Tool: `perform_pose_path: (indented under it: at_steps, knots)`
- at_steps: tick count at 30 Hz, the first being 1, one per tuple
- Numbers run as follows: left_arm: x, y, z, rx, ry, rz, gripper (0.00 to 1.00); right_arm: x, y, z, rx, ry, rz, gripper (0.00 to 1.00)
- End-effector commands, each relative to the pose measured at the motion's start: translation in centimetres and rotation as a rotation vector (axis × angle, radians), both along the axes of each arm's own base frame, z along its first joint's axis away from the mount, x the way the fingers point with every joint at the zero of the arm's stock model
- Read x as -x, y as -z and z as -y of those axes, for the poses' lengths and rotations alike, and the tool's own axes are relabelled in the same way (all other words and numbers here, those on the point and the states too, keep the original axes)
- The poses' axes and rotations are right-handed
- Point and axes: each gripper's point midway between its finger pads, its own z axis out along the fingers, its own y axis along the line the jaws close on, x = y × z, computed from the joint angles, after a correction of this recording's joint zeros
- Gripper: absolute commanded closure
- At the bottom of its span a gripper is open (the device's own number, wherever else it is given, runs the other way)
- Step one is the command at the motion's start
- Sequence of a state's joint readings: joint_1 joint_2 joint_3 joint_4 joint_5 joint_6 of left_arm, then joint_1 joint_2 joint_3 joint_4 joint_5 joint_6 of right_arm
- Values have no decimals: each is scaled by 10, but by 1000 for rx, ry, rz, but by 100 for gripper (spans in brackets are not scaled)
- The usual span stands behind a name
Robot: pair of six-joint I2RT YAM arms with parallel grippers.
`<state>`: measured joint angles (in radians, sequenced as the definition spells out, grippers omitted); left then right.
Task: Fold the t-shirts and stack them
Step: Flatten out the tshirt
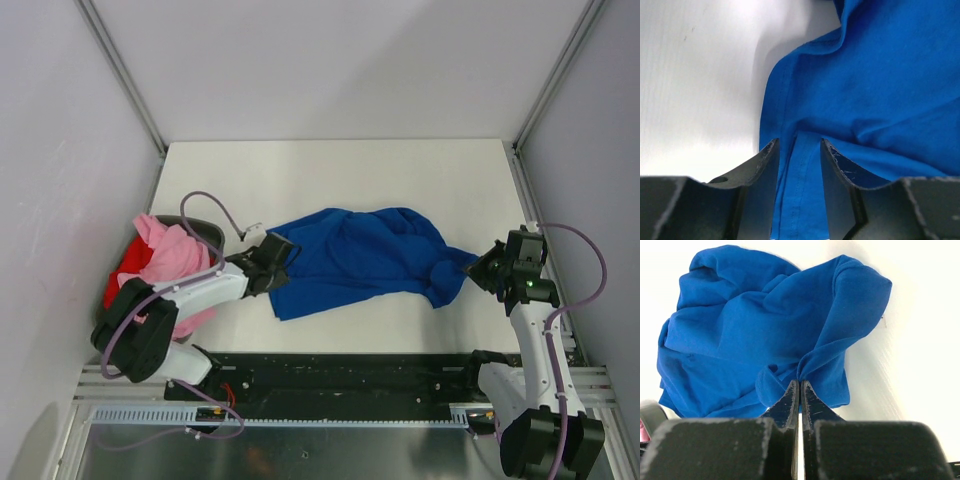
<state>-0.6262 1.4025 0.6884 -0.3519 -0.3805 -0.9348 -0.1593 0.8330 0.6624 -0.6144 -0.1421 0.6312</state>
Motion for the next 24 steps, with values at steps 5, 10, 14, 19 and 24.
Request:
perform_pose_path:
  at_steps: [5, 10, 14, 19, 24]
  knots:
    - [-32, -18, 8, -31, -11, 88, 60, -7, -5, -3, -8, -27, 40, 100]
    - [-30, -5, 12, -37, 3, 46, 61, -7, -5, -4, -12, -31, 43, 100]
    - [-25, 4, 10, -42, -1, 21, 61, -6, -4, -4, -11, -32, 42, 100]
    - [-25, 5, 10, -41, 0, 19, 65, -6, -1, -5, -16, -33, 36, 100]
    - [-25, -2, 14, -23, 14, 31, 89, -8, -2, -5, -18, -31, 45, 100]
